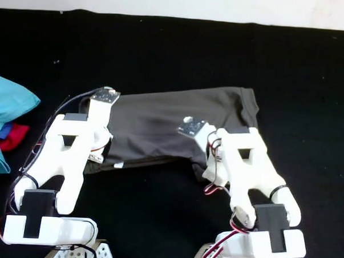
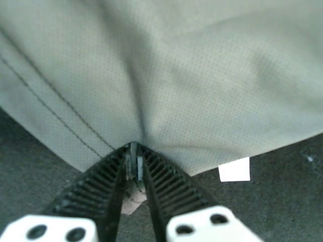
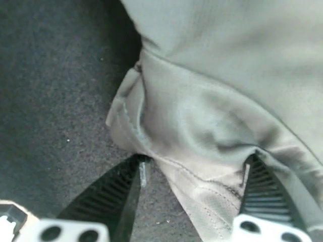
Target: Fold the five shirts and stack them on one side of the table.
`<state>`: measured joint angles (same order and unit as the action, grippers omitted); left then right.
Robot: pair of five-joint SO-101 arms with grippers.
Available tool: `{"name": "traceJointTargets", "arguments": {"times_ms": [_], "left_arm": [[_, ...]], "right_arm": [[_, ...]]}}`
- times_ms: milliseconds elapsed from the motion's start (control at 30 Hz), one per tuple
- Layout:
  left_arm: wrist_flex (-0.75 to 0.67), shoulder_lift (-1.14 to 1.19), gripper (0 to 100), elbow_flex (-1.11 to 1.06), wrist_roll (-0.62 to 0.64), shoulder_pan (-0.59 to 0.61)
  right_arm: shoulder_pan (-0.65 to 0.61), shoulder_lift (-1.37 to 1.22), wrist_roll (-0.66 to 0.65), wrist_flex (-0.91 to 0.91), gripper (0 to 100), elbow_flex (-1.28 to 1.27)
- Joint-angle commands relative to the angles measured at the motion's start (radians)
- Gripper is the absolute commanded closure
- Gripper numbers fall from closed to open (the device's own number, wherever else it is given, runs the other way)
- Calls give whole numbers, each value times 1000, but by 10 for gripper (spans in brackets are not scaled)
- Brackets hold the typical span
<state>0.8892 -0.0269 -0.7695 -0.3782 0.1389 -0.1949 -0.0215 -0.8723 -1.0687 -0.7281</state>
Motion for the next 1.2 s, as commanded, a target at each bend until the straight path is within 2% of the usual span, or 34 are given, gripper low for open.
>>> {"name": "traceJointTargets", "arguments": {"times_ms": [0,67,133,167,200,367,600,800,967,1067,1167], "left_arm": [[-14,16,992,-5,8,-7],[-14,16,992,-5,8,-7],[-14,16,992,-5,8,-7],[-14,16,992,-5,8,-7],[-14,16,992,-5,8,-7],[-14,16,992,-5,8,-7],[-14,16,992,-5,8,-7],[-14,16,992,-5,8,-7],[-14,16,992,-5,8,-7],[-14,16,992,-5,8,-7],[-14,16,992,-5,8,-7]], "right_arm": [[24,-65,-11,21,726,21],[24,-93,-11,15,819,53],[24,-125,-11,-13,977,93],[24,-140,-11,-27,998,116],[27,-157,-11,-38,969,136],[59,-177,-11,-116,992,257],[128,-183,-11,-349,992,633],[128,-200,-11,-383,992,835],[127,-340,-9,-381,992,993],[127,-460,86,-381,981,1122],[127,-578,222,-380,874,1280]]}}
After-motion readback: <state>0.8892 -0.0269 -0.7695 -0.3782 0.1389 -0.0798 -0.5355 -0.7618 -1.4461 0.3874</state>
